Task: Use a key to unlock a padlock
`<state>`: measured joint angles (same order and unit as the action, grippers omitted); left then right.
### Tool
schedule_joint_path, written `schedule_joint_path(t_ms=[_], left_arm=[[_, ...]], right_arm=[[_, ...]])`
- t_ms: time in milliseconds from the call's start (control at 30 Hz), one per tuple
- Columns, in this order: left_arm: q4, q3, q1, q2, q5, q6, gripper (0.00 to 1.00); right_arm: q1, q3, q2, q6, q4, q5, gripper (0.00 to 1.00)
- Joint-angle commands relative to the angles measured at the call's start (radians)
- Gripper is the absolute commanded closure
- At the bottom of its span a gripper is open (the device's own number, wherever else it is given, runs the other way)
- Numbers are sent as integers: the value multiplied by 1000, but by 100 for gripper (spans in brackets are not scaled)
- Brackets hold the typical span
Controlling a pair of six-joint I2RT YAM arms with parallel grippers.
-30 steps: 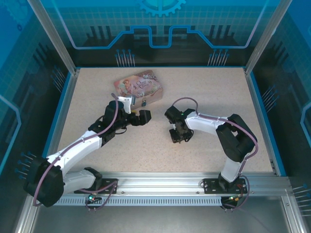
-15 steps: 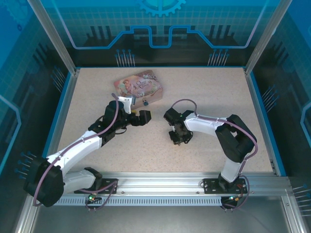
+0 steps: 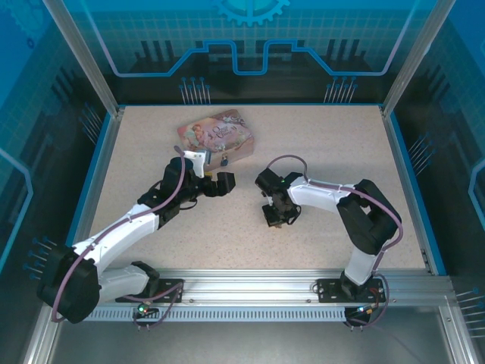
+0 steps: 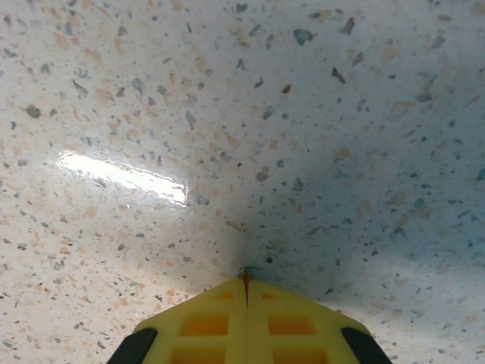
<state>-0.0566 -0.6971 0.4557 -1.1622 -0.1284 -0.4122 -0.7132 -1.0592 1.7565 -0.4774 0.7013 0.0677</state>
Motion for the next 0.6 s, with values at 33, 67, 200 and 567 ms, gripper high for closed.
schedule_joint_path(t_ms=[33, 67, 200, 567], left_arm=[[-34, 2, 6, 29, -35, 20, 1], [-41, 5, 5, 30, -48, 21, 1], [-56, 3, 6, 20, -97, 20, 2], [-140, 8, 27, -30, -236, 29, 12]], right_arm=[[9, 3, -73, 6, -25, -34, 100], [13, 8, -93, 5, -38, -37, 100], [30, 56, -165, 7, -115, -56, 100], [88, 155, -291, 15, -264, -138, 100]])
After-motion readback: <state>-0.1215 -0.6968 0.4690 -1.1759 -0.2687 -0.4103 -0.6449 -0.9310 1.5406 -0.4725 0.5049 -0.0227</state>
